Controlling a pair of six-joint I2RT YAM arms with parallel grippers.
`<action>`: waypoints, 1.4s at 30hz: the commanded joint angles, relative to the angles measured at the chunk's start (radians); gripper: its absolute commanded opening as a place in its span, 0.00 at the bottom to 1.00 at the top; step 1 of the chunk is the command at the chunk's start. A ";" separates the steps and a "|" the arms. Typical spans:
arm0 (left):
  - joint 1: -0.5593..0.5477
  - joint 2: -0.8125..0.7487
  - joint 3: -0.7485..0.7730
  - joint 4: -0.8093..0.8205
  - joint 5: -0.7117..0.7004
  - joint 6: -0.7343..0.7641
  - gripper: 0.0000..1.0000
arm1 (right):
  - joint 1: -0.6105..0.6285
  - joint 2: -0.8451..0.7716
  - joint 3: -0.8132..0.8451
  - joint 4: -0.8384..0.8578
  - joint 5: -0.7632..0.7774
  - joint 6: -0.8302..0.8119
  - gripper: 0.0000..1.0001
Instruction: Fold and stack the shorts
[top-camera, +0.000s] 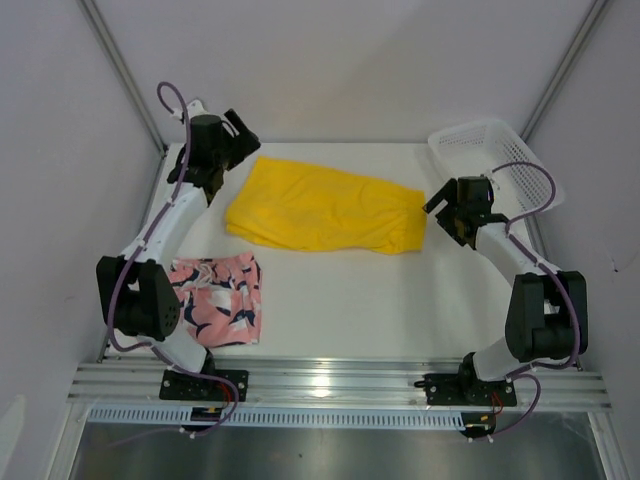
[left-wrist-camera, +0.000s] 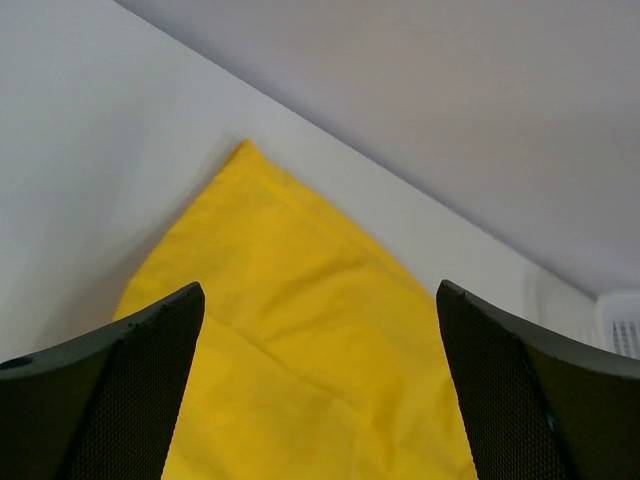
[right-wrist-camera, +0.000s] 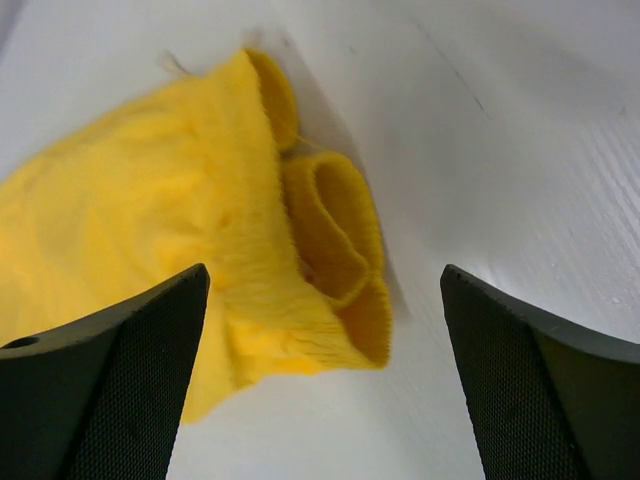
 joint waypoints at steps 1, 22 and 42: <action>-0.057 -0.087 -0.132 0.037 0.175 0.091 0.99 | -0.038 -0.035 -0.121 0.198 -0.266 -0.103 0.99; -0.375 0.189 -0.009 0.162 0.341 0.269 0.99 | -0.018 0.105 -0.209 0.407 -0.458 -0.076 0.09; -0.453 0.344 0.138 0.059 0.418 0.318 0.99 | 0.283 0.249 -0.304 0.275 -0.179 -0.030 0.00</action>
